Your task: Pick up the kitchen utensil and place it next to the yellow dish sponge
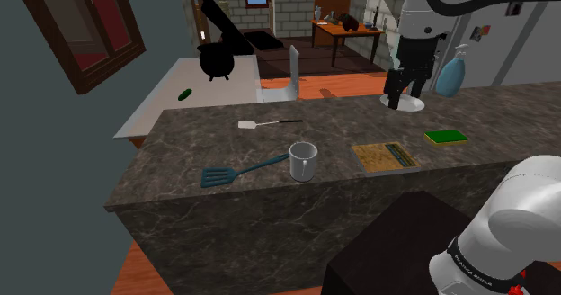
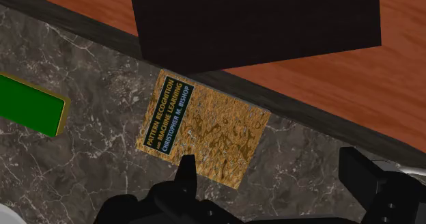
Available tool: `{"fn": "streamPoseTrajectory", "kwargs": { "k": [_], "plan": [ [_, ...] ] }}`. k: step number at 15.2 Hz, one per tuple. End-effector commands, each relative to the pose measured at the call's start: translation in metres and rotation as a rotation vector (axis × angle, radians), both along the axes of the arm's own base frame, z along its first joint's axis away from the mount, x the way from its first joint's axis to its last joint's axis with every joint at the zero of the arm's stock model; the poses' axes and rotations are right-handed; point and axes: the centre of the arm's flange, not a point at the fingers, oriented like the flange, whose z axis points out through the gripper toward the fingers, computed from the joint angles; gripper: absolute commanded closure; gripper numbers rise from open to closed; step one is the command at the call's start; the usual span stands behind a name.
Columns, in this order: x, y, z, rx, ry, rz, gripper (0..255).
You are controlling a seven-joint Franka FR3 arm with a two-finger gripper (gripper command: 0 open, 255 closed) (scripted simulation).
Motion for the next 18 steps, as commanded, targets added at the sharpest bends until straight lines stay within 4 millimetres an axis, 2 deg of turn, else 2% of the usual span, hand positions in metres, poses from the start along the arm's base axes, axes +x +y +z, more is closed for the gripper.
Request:
{"fn": "streamPoseTrajectory", "kwargs": {
  "k": [1,9,18],
  "plan": [
    [0.0,0.0,0.0,0.0,0.0,0.0,0],
    [0.092,0.036,-0.042,0.013,0.029,0.238,0],
    [0.181,0.102,-0.091,0.028,0.061,0.505,0]
  ]
}}
